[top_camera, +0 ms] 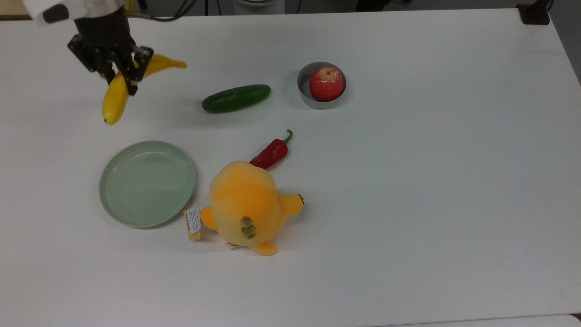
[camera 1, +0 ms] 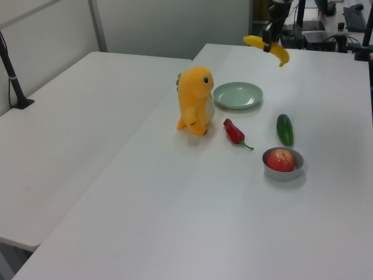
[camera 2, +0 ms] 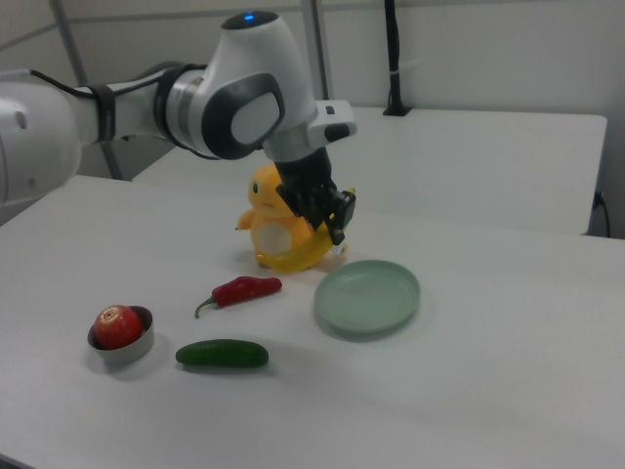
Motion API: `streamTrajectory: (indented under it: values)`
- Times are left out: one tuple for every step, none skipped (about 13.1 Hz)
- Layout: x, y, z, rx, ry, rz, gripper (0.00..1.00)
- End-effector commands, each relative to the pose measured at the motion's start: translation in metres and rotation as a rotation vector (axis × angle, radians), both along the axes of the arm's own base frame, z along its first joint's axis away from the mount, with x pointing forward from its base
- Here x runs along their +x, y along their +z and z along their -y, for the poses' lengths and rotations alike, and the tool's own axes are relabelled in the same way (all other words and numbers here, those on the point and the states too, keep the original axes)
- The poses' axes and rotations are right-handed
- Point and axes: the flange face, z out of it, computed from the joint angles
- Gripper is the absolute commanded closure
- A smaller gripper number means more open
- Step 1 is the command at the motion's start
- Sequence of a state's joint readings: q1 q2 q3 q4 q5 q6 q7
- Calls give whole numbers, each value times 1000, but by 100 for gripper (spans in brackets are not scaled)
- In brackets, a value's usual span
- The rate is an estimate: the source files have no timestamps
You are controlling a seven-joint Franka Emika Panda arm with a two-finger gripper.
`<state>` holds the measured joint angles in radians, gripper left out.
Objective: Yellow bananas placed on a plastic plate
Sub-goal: 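Carry the banana over the pale green plate and lower it onto it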
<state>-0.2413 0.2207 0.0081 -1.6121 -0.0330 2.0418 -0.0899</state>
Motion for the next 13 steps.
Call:
streamTrajectory:
  values:
    - [25, -18, 2, -4, 8, 77, 74]
    - [29, -21, 3, -8, 6, 100, 73]
    - [34, -28, 3, -13, 6, 121, 74]
    - [40, -37, 0, -14, 10, 132, 74]
    - [44, -44, -4, -14, 17, 136, 74]
    - [49, -54, -4, -15, 17, 145, 74]
    - [53, -62, -4, -18, 18, 159, 73]
    - [57, -72, -4, -20, 20, 171, 73]
    - [61, -85, -2, -20, 19, 171, 73]
    - [65, -98, -1, -23, 20, 177, 74]
    - [68, -104, -2, -25, 22, 189, 73]
    - [70, -109, 0, -28, 22, 201, 73]
    - [72, -118, 0, -28, 22, 202, 73]
